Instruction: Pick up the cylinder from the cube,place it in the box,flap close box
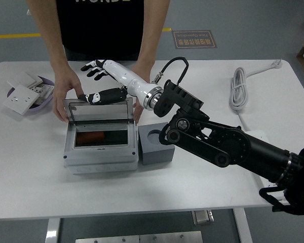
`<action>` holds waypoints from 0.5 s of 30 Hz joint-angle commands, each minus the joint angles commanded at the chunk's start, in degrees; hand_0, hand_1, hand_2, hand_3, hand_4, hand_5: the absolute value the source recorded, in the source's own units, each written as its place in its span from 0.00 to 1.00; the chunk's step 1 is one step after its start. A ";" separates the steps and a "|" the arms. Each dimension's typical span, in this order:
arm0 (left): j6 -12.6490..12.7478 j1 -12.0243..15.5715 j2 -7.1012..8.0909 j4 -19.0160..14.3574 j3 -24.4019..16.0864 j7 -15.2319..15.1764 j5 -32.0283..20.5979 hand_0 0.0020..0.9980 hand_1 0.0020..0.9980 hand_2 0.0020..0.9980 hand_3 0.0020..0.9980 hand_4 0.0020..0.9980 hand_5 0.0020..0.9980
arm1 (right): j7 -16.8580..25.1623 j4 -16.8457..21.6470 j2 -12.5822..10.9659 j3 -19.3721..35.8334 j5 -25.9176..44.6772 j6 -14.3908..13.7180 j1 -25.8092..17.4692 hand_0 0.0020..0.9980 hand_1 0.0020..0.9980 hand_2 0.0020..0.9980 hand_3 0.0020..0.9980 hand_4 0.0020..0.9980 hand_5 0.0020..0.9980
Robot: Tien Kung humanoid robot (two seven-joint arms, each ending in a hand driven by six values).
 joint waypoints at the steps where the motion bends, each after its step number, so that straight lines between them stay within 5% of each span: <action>1: 0.01 0.03 0.00 0.00 0.01 0.01 -0.02 0.92 0.85 0.86 0.95 0.00 0.00 | 0.09 -0.55 -0.31 -0.75 0.17 0.00 -0.04 0.83 0.71 0.74 0.77 0.85 0.35; 6: 0.01 0.06 0.00 0.00 0.02 0.00 -0.04 0.92 0.85 0.86 0.95 0.00 0.00 | 0.17 -0.40 -1.86 -3.39 0.14 -0.01 -0.42 0.82 0.71 0.73 0.77 0.84 0.34; 15: 0.05 0.01 0.06 0.00 0.00 -0.18 -0.32 0.92 0.85 0.86 0.95 0.00 0.00 | -1.09 6.11 -7.31 -7.51 0.28 -0.08 -0.04 0.82 0.71 0.73 0.77 0.83 0.33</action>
